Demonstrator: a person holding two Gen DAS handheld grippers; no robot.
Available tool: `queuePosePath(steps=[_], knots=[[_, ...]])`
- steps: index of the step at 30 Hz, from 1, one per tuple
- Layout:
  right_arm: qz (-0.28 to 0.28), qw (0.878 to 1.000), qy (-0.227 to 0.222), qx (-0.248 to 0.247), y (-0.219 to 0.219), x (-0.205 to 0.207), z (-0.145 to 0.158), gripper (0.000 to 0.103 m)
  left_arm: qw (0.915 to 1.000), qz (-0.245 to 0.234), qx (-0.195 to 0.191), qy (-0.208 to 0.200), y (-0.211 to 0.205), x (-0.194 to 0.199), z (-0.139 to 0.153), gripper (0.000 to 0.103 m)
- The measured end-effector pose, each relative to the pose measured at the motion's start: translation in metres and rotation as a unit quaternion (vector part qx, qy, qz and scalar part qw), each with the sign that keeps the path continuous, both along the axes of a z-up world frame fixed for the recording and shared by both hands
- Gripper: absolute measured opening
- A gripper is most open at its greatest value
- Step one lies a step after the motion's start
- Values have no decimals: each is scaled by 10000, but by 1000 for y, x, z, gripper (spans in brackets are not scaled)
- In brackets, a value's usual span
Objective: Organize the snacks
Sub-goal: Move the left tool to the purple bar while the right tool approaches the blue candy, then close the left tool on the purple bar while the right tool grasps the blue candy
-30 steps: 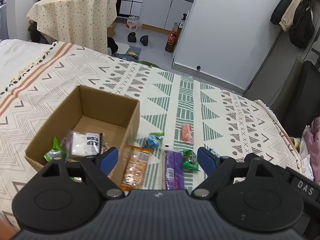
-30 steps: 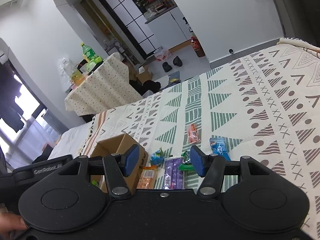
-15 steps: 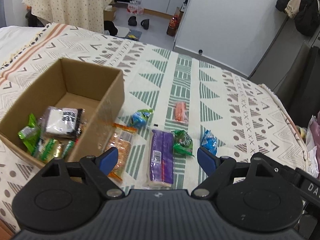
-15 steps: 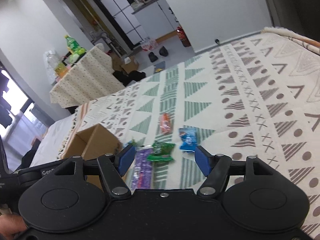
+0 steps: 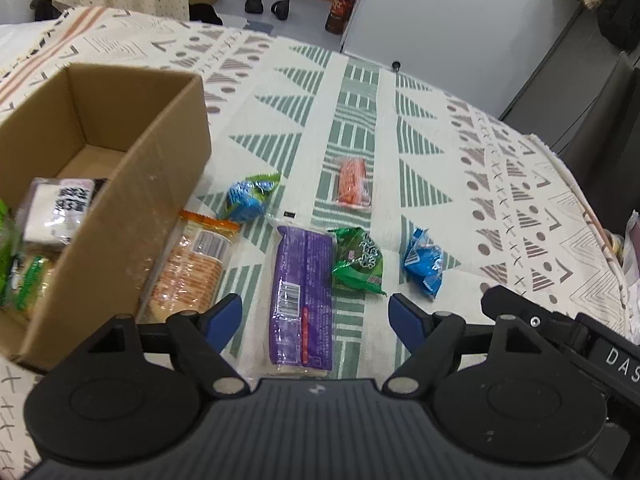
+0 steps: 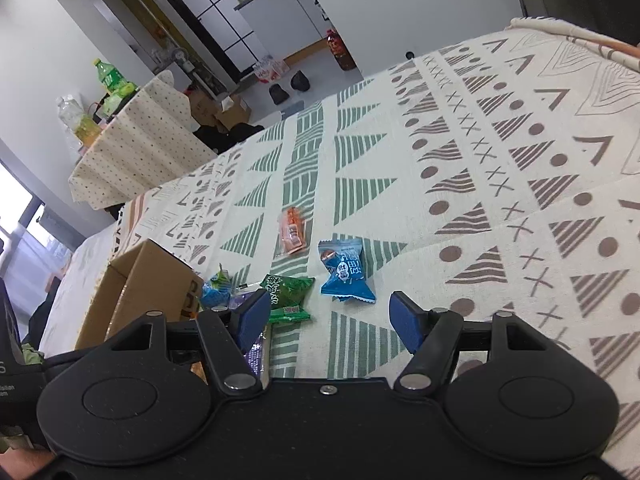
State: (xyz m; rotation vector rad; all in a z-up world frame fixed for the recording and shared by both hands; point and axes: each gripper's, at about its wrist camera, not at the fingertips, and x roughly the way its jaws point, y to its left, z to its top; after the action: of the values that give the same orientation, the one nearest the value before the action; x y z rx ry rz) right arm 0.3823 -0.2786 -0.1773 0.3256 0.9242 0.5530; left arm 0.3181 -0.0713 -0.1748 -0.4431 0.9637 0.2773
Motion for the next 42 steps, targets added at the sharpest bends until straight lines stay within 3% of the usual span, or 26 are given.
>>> queuePosePath(steps=[11, 16, 19, 27, 32, 42], knots=[[-30, 9999, 85, -88, 18, 20, -27, 62, 9990, -134, -127, 406, 1, 21, -37, 59], [-155, 9998, 77, -120, 22, 28, -36, 61, 9983, -68, 221, 538, -5, 28, -42, 42], [-186, 9996, 62, -190, 27, 32, -43, 59, 9984, -9, 195, 525, -3, 30, -42, 35], [-180, 9993, -95, -299, 38, 37, -52, 55, 9988, 2, 93, 483, 1, 29, -40, 32], [-161, 9988, -167, -425, 44, 38, -55, 34, 9988, -17, 79, 489, 2, 27, -39, 32], [-16, 9990, -94, -429, 43, 28, -49, 29, 9988, -84, 296, 388, 0, 18, -38, 31]])
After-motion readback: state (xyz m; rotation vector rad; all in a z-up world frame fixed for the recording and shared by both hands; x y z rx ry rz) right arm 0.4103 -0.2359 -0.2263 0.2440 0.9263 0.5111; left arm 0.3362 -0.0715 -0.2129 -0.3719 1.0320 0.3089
